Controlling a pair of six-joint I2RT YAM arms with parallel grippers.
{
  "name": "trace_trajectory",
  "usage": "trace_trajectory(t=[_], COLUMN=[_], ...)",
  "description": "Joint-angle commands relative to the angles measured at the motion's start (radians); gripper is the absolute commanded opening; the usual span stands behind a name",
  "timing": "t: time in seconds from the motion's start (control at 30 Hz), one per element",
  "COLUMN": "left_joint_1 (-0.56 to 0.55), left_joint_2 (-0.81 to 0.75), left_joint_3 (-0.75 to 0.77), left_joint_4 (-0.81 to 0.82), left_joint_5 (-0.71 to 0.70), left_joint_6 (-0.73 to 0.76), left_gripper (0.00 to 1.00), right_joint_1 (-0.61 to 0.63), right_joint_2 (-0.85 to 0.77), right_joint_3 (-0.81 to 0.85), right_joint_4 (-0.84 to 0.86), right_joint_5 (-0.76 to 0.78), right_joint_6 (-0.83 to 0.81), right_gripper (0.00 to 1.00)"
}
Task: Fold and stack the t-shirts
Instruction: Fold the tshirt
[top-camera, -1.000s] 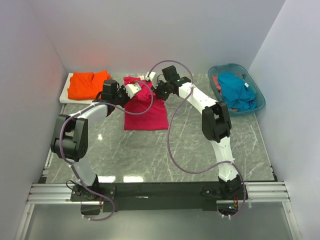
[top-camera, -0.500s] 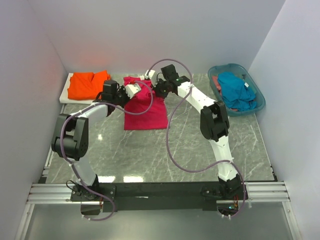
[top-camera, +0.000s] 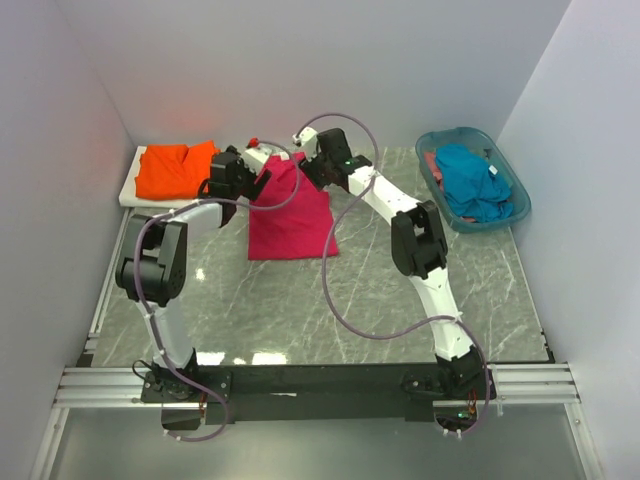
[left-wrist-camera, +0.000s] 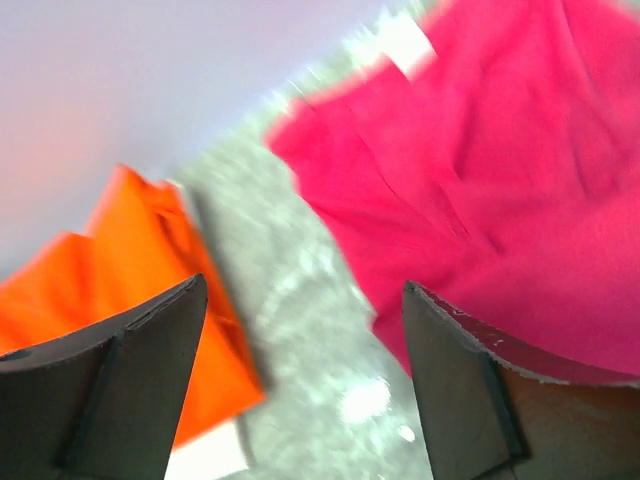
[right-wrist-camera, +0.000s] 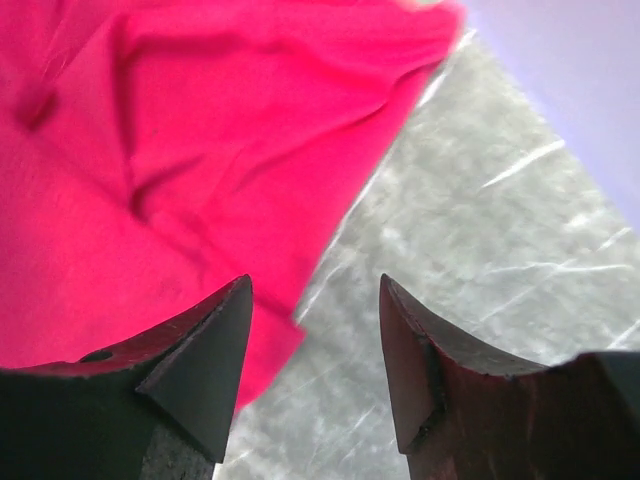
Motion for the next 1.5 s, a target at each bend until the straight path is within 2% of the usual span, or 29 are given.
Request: trace_trajectory(t=[0.0, 0.13, 0.17, 0.2, 0.23, 0.27, 0.3, 0.33, 0.37, 0.43, 0.5, 0.57, 0.7, 1.03, 1.1, 1.23, 1.33, 1.4, 1.43, 1.47], left_joint_1=[-0.002, 0.017, 0.02, 0.026, 0.03, 0.03, 0.03, 0.029, 0.029, 0.026, 0.005, -0.017, -0.058, -0.092, -0.092, -0.092, -0.092, -0.092, -0.092, -0.091], left_joint_2=[-0.15, -0.273, -0.302, -0.33, -0.38, -0.4, -0.432, -0.448, -0.468, -0.529, -0.535, -0.557, -0.56, -0.428, -0.411, -0.387, -0.35, -0.325, -0.321, -0.318], left_joint_3=[-0.005, -0.119, -0.183, -0.219, -0.249, -0.275, -0.309, -0.326, -0.351, -0.456, -0.48, -0.533, -0.595, -0.535, -0.549, -0.546, -0.515, -0.492, -0.487, -0.489], left_joint_4=[0.181, 0.129, 0.076, 0.051, 0.019, -0.028, -0.149, -0.209, -0.242, -0.242, -0.323, -0.311, -0.306, -0.36, -0.334, -0.265, -0.263, -0.271, -0.273, -0.27], left_joint_5=[-0.058, 0.129, 0.233, 0.278, 0.316, 0.347, 0.41, 0.428, 0.45, 0.487, 0.475, 0.453, 0.407, 0.366, 0.328, 0.28, 0.263, 0.265, 0.261, 0.266], left_joint_6=[-0.047, 0.1, 0.167, 0.201, 0.237, 0.273, 0.377, 0.421, 0.457, 0.53, 0.579, 0.605, 0.634, 0.645, 0.654, 0.653, 0.643, 0.637, 0.636, 0.631], left_gripper=[0.84, 0.82, 0.82, 0.82, 0.82, 0.82, 0.82, 0.83, 0.83, 0.83, 0.82, 0.82, 0.81, 0.71, 0.63, 0.59, 0.51, 0.42, 0.33, 0.28], right_joint_1=[-0.004, -0.035, -0.061, -0.076, -0.09, -0.101, -0.116, -0.116, -0.115, -0.101, -0.084, -0.058, -0.047, -0.012, -0.008, 0.0, 0.009, 0.015, 0.028, 0.034], right_joint_2=[-0.109, -0.261, -0.334, -0.368, -0.401, -0.427, -0.467, -0.484, -0.504, -0.56, -0.602, -0.614, -0.611, -0.603, -0.611, -0.62, -0.616, -0.619, -0.623, -0.625], right_joint_3=[-0.083, -0.259, -0.345, -0.384, -0.417, -0.447, -0.486, -0.51, -0.542, -0.657, -0.755, -0.793, -0.809, -0.855, -0.869, -0.887, -0.904, -0.927, -0.945, -0.953], right_joint_4=[0.139, 0.127, 0.104, 0.081, 0.038, -0.02, -0.163, -0.222, -0.256, -0.244, -0.151, -0.096, -0.039, 0.003, 0.023, 0.035, 0.032, 0.041, 0.049, 0.061], right_joint_5=[0.067, -0.158, -0.34, -0.433, -0.545, -0.631, -0.74, -0.755, -0.758, -0.718, -0.669, -0.602, -0.586, -0.552, -0.56, -0.559, -0.534, -0.525, -0.508, -0.491], right_joint_6=[0.06, -0.034, -0.11, -0.158, -0.225, -0.405, -0.507, -0.599, -0.73, -0.794, -0.801, -0.773, -0.729, -0.729, -0.726, -0.756, -0.807, -0.841, -0.865, -0.877], right_gripper=[0.61, 0.67, 0.68, 0.68, 0.69, 0.71, 0.71, 0.71, 0.7, 0.7, 0.7, 0.7, 0.7, 0.68, 0.67, 0.66, 0.65, 0.65, 0.64, 0.64])
